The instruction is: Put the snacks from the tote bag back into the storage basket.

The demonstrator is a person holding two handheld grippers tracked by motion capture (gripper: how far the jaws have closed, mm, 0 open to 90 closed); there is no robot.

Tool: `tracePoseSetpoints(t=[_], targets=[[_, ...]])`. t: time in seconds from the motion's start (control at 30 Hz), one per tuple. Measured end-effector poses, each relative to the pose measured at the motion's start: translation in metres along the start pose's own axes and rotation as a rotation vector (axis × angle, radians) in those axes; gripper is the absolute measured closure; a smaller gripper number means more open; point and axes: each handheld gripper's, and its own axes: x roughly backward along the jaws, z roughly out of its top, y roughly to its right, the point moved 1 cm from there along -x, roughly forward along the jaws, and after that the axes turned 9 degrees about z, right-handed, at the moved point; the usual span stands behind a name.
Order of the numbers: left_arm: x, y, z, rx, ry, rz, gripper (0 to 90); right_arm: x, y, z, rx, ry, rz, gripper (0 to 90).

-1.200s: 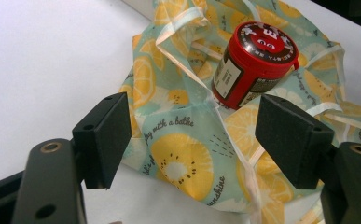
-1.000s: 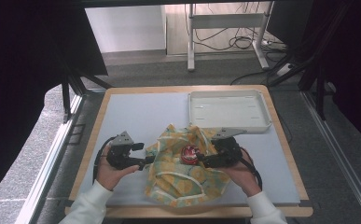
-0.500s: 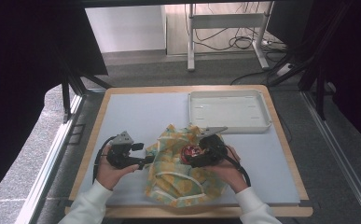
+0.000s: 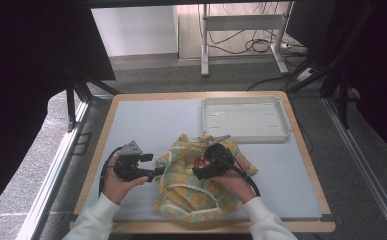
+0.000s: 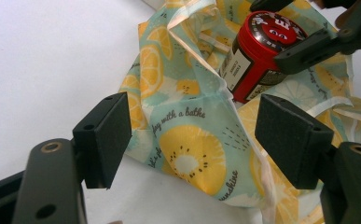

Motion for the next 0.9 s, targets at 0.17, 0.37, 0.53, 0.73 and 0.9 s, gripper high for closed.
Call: tracePoseSetpoints(t=[0.17,0.37,0.53,0.73,0.9], targets=[[0.0004,-0.0014,-0.0001,0.004,0.003,0.001,27.6,-0.0040,0.0015,-0.0026,-0.023,-0.009,0.031,21.1],[-0.0011,0.0001,0.0009,-0.001,0.000,-0.004,27.6,-0.0048,0.0006,-0.0036,-0.022,-0.026,0.033,21.9],[-0.0008,0.0001,0.0007,0.000,0.000,-0.005,27.6,-0.0032,-0.0013,-0.0029,0.022,-0.026,0.014,23.9],[-0.0016,0.0001,0.0008,-0.001,-0.004,-0.004,27.7,0.0002,0.0004,-0.0028,0.012,-0.020,0.028,24.4],[-0.0013,-0.0004,0.0007,0.001,-0.003,-0.003,27.7,0.0017,0.0016,-0.0028,0.008,-0.012,0.044,24.5]])
